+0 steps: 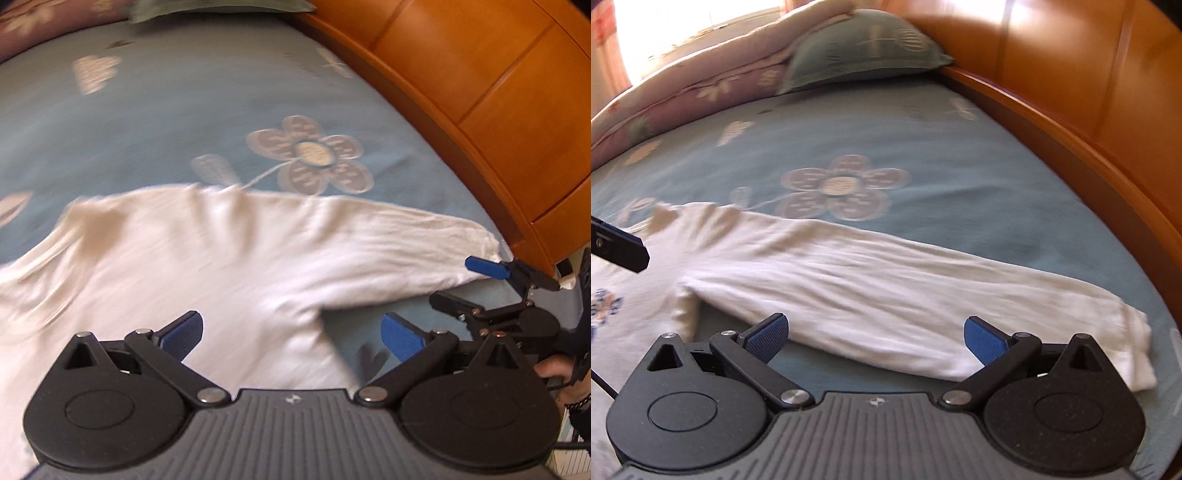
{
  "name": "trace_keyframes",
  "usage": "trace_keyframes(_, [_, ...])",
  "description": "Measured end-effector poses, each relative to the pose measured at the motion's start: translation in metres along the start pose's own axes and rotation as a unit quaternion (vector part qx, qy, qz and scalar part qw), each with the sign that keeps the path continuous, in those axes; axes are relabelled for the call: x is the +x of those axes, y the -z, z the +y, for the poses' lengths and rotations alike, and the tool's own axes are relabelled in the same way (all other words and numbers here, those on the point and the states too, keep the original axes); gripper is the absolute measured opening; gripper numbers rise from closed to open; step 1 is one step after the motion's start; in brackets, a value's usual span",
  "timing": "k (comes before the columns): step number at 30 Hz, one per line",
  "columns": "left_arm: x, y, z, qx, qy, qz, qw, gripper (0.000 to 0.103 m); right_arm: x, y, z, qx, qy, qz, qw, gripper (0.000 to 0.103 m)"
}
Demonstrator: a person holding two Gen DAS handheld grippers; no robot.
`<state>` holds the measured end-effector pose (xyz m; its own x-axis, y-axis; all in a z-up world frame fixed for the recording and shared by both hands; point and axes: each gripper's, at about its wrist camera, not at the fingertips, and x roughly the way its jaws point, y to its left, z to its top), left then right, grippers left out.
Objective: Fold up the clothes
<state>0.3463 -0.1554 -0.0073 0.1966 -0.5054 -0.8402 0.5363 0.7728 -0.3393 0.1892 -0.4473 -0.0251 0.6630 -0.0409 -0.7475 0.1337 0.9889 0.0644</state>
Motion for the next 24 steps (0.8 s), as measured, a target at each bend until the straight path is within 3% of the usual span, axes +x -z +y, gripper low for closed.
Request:
trace_keyframes(4, [-0.040, 0.052, 0.063, -0.060, -0.033, -0.004, 0.9977, 0.102, 0.004, -0.007, 0.078, -0.037, -0.045, 0.006, 0.998, 0.103])
trace_keyframes(10, [-0.086, 0.124, 0.135, -0.117, -0.041, -0.023, 0.9920, 0.102, 0.017, 0.001, 0.200, -0.094, -0.097, 0.016, 0.991, 0.103])
trace_keyframes(14, [-0.102, 0.140, 0.165, -0.122, -0.022, -0.046, 0.9912, 0.102, 0.036, 0.018, 0.255, -0.134, -0.078, 0.025, 0.988, 0.103])
trace_keyframes(17, [-0.102, 0.144, 0.184, -0.111, -0.009, -0.058, 0.9921, 0.102, 0.051, 0.028, 0.272, -0.128, -0.051, 0.042, 0.990, 0.103])
trace_keyframes(20, [-0.092, 0.149, 0.203, -0.119, -0.024, -0.059, 0.9909, 0.102, 0.055, 0.027, 0.276, -0.108, -0.032, 0.049, 0.992, 0.103])
trace_keyframes(24, [-0.097, 0.151, 0.212, -0.133, -0.011, -0.089, 0.9870, 0.102, 0.045, 0.010, 0.277, -0.113, -0.045, -0.008, 0.993, 0.103])
